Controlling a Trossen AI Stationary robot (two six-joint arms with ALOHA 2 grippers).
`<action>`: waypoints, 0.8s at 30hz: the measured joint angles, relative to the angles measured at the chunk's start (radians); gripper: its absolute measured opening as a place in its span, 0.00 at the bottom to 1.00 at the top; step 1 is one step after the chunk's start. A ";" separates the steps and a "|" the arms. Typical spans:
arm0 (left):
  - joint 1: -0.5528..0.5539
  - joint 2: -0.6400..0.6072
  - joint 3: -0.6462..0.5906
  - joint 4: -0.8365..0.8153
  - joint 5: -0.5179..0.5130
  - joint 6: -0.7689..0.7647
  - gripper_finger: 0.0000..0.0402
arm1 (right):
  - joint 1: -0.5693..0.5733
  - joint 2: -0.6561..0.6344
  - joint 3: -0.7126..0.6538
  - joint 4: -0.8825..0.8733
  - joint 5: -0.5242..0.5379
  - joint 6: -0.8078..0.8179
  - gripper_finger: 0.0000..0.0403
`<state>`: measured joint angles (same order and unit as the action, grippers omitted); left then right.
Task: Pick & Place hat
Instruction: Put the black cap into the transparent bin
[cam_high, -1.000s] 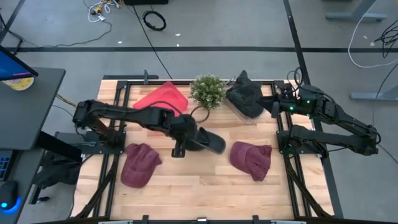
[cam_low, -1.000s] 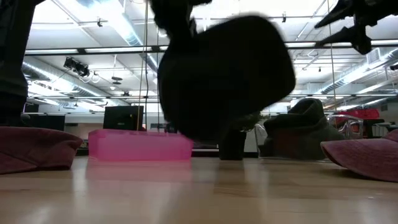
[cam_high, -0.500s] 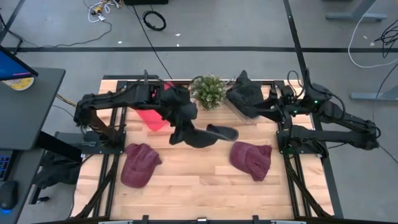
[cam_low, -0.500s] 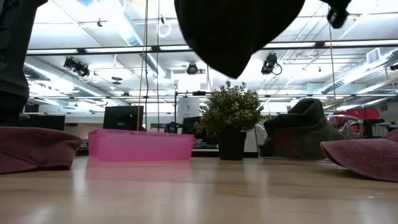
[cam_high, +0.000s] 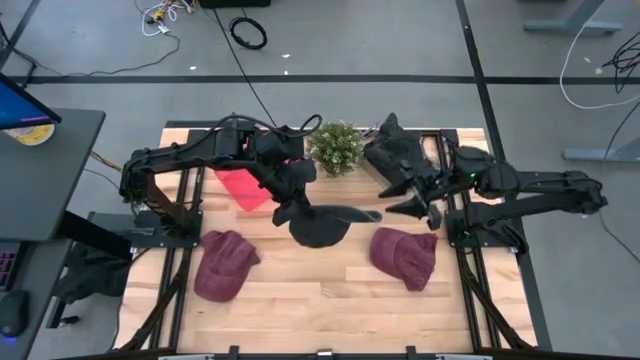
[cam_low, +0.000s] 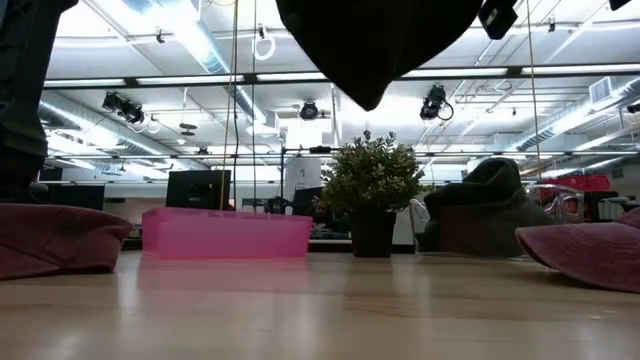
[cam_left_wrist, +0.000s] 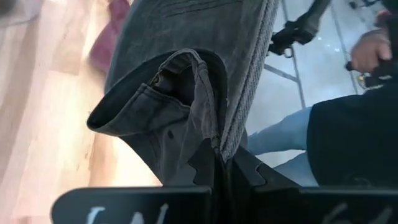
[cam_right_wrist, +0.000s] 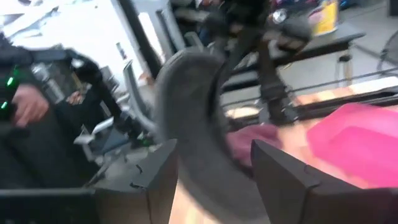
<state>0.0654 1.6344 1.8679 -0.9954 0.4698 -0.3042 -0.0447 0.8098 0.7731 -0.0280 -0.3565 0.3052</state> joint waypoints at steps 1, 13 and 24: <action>0.000 0.000 0.000 -0.011 -0.008 -0.007 0.04 | 0.015 0.010 0.000 0.000 0.000 -0.005 0.51; 0.006 0.000 -0.001 -0.050 -0.048 -0.053 0.04 | 0.119 0.071 0.000 0.011 0.189 -0.133 0.51; 0.005 0.000 -0.001 -0.048 -0.048 -0.073 0.04 | 0.119 0.141 0.000 0.014 0.219 -0.149 0.48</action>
<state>0.0708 1.6348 1.8671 -1.0436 0.4221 -0.3775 0.0742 0.9504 0.7731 -0.0140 -0.1376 0.1566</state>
